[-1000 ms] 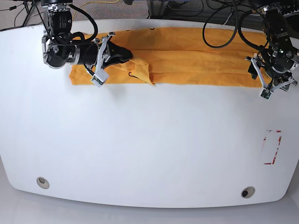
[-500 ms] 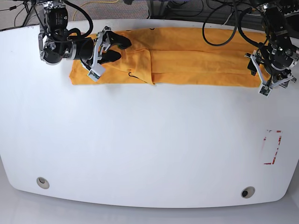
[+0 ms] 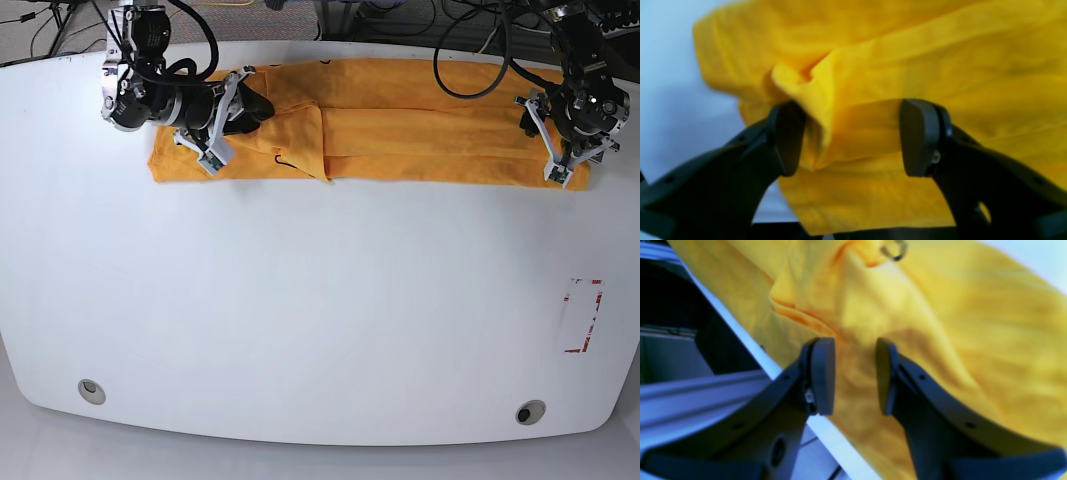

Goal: Layout the t-shirt on the table in an organized manner, then fold the t-shirt properly
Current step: 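Fold the side edge inward toward the shirt's middle with the right gripper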

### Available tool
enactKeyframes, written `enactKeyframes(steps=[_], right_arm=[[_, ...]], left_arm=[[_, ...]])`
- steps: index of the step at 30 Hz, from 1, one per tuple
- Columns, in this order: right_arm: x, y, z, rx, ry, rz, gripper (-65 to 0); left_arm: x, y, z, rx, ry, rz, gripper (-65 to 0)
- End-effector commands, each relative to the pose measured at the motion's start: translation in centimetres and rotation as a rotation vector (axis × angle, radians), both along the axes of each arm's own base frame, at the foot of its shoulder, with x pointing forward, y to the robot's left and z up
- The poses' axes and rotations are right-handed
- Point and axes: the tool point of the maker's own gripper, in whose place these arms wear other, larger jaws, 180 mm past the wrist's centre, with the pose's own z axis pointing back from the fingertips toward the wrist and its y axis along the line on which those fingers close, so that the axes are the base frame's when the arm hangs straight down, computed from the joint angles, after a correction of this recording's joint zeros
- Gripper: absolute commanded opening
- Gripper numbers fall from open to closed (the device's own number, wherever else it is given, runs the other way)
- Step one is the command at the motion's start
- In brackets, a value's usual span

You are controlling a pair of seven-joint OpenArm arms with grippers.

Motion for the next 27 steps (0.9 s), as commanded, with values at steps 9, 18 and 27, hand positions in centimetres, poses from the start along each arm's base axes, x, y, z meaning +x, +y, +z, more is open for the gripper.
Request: enactKeyframes(steps=[9, 18, 27], right_arm=[[-1.9, 1.5, -0.6, -0.018, 0.027, 0.056, -45.7], [-4.6, 3.7, 0.0, 0.087, 0.081, 0.157, -45.7], [-3.8, 3.8, 3.1, 0.241, 0.066, 0.187, -45.7]], left_arm=[[0.7, 0.5, 0.9, 0.015, -0.032, -0.004, -24.9], [0.8, 0.6, 1.0, 0.019, -0.034, -0.006, -24.9], [0.9, 0.6, 1.0, 0.019, -0.036, -0.007, -24.9]])
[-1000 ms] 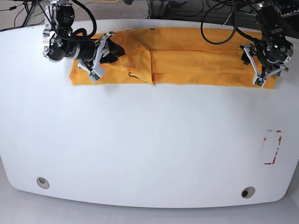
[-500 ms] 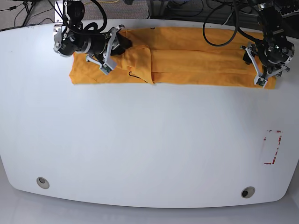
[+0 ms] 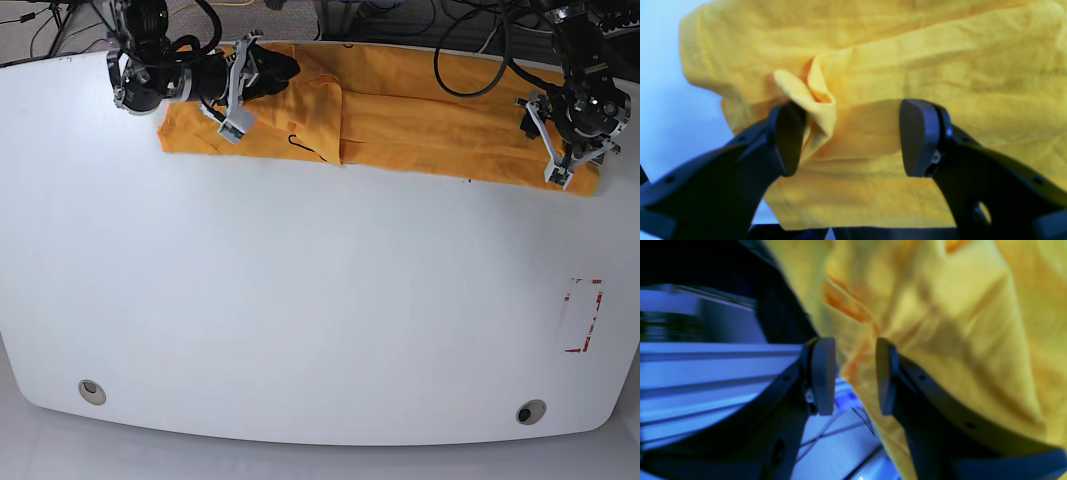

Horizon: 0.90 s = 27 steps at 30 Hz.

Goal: Layout the t-shirt on the table in an organized manner, then fold the t-shirt properly
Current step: 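Fold the side edge inward toward the shirt's middle with the right gripper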

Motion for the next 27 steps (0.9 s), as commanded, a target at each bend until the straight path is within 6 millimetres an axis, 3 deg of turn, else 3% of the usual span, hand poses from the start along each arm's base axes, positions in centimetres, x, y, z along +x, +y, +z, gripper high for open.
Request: enactKeyframes(steps=[1, 12, 20, 23, 27], right_arm=[[1.0, 0.4, 1.9, 0.068, -0.042, 0.008, -45.7], [1.1, 0.4, 1.2, 0.015, -0.057, 0.068, -44.9], [2.0, -0.1, 0.7, -0.037, -0.09, 0.051, -23.6], [3.6, -2.1, 0.6, -0.097, -0.135, -0.013, -23.9], [4.4, -4.7, 0.0, -0.178, -0.15, -0.071, -31.7]], left_arm=[[0.6, 0.4, 0.9, 0.017, -0.028, -0.007, -24.9], [0.7, 0.4, 0.9, 0.017, -0.029, -0.008, -24.9], [0.7, 0.5, 0.9, 0.019, -0.03, -0.007, -24.9], [0.7, 0.4, 0.9, 0.017, -0.03, -0.007, -24.9], [0.5, 0.3, 0.8, 0.014, -0.028, -0.005, -27.2]])
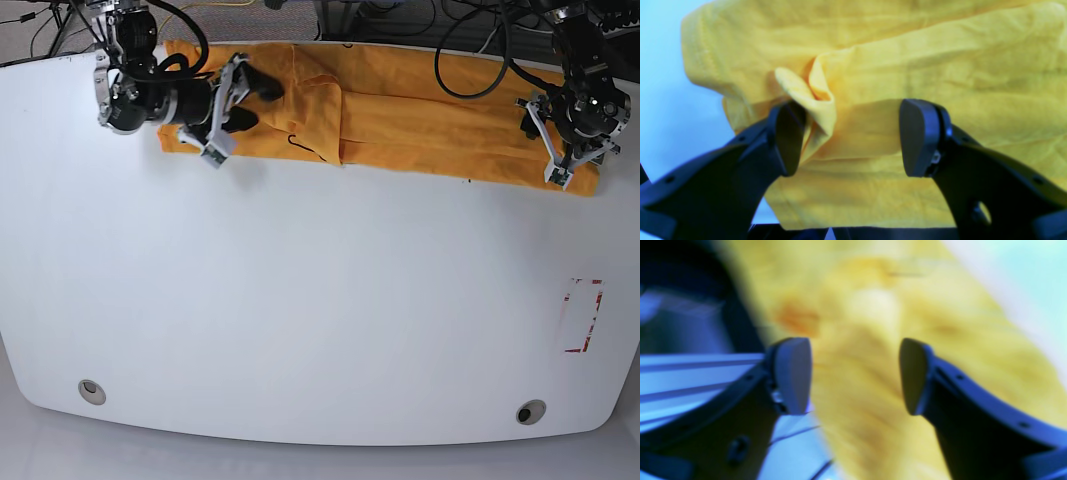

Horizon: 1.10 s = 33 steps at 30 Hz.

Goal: Layout the t-shirt on the table in an organized manner, then fold the t-shirt properly
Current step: 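Fold the side edge inward toward the shirt's middle with the right gripper, then pull both grippers apart to stretch the folded shirt lengthwise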

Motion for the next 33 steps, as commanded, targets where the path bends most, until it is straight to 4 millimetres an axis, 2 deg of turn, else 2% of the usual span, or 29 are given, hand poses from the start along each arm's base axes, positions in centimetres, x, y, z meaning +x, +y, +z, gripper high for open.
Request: enactKeyframes(steps=[1, 6, 8, 11, 13, 17, 21, 24, 28, 30, 33], right_arm=[[0.6, -1.2, 0.3, -0.045, -0.037, -0.009, -34.2], [0.6, -3.1, -0.8, -0.147, -0.037, -0.029, -50.3], [-0.1, -3.7, -1.6, -0.19, -0.02, -0.028, -53.0], [-0.1, -4.1, -2.5, -0.252, -0.029, -0.033, -53.1], [0.1, -4.4, -3.0, -0.287, -0.046, -0.045, -53.1], [0.0, -6.3, -5.1, -0.398, -0.036, -0.059, -53.1], [0.2, -7.2, -6.7, -0.413, -0.031, -0.092, -53.3], [1.5, -8.4, -7.2, -0.422, -0.048, -0.115, -53.3], [2.5, -11.1, -8.1, -0.448, -0.032, -0.143, -53.3], [3.4, -12.2, -8.0, -0.457, -0.044, -0.155, -53.3], [4.8, -13.1, -7.7, -0.456, -0.072, -0.176, -53.3]], left_arm=[[0.6, 0.5, 1.0, 0.019, -0.034, -0.002, -29.4], [-0.6, 0.5, 0.8, 0.027, -0.015, -0.004, -46.1], [-1.1, 1.1, 0.9, 0.032, -0.011, 0.017, -47.9], [-2.2, 2.4, 0.7, 0.035, -0.005, 0.076, -48.2], [-2.5, 2.5, 0.6, 0.025, -0.009, 0.103, -48.2], [-2.2, 1.9, -0.1, -0.003, -0.022, 0.093, -48.2], [-2.1, 1.2, -1.2, -0.033, -0.008, 0.076, -48.2], [-2.1, 0.3, -2.0, -0.052, 0.012, 0.054, -48.1], [-0.3, -1.3, -1.8, -0.067, -0.009, 0.004, -48.1], [0.1, -1.7, -1.9, -0.074, -0.01, -0.01, -48.1], [1.9, -2.6, -1.4, -0.086, -0.041, -0.031, -48.1]])
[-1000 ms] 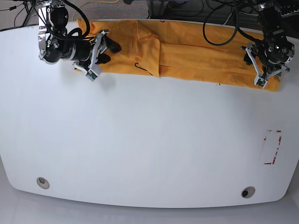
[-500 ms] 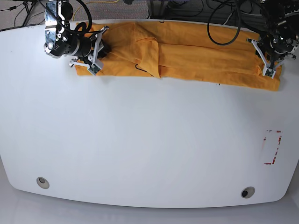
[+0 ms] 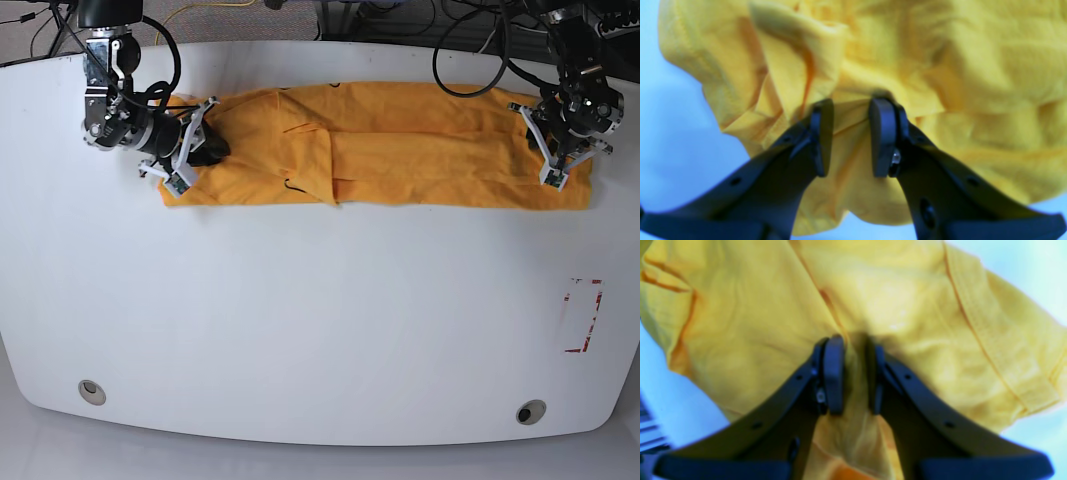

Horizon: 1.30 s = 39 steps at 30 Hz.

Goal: Layout the t-shirt on the table in an organized manner, then fold the t-shirt properly
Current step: 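Pull both grippers apart to stretch the folded shirt lengthwise, then regrasp the shirt's folded edge with the right gripper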

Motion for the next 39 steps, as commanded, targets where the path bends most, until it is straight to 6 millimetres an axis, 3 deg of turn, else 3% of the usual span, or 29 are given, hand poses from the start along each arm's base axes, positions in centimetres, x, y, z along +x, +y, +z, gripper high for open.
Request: enactKeyframes(steps=[1, 4, 8, 11, 15, 19, 21, 26, 32, 39], right_arm=[[-1.1, -5.0, -2.1, -0.208, 0.106, -0.024, -53.3], [0.5, -6.5, -1.5, -0.229, 0.088, -0.041, -53.3], [1.7, -6.9, -0.7, -0.239, 0.062, -0.044, -53.3], [3.0, -5.9, 0.9, -0.213, 0.006, -0.031, -52.5], [3.7, -4.6, 3.2, -0.198, -0.036, 0.006, -44.2], [3.7, -2.8, 5.3, -0.151, -0.055, 0.034, -35.5], [3.8, -1.0, 6.5, -0.084, -0.072, 0.04, -32.2], [3.0, 0.9, 7.8, 0.017, -0.069, 0.024, -27.4], [1.8, 2.6, 7.5, 0.092, -0.029, 0.016, -22.4], [-0.5, 3.7, 5.9, 0.125, 0.034, 0.007, -22.5]], left_arm=[[1.5, -1.1, 0.4, -0.013, -0.019, -0.033, -48.1], [3.1, -2.2, 0.6, -0.024, -0.035, -0.066, -48.1], [4.0, -2.7, 0.9, -0.028, -0.045, -0.082, -47.9], [4.3, -2.7, 1.1, -0.017, -0.033, -0.085, -47.9], [4.8, -2.6, 1.7, -0.006, -0.044, -0.085, -47.8], [5.2, -2.6, 2.5, 0.005, -0.068, -0.091, -47.8], [5.5, -2.5, 3.1, 0.015, -0.086, -0.094, -47.8], [6.0, -2.6, 4.6, 0.031, -0.133, -0.102, -46.1], [6.2, -2.7, 5.5, 0.041, -0.159, -0.106, -37.9], [6.5, -2.8, 6.3, 0.052, -0.183, -0.112, -37.4]])
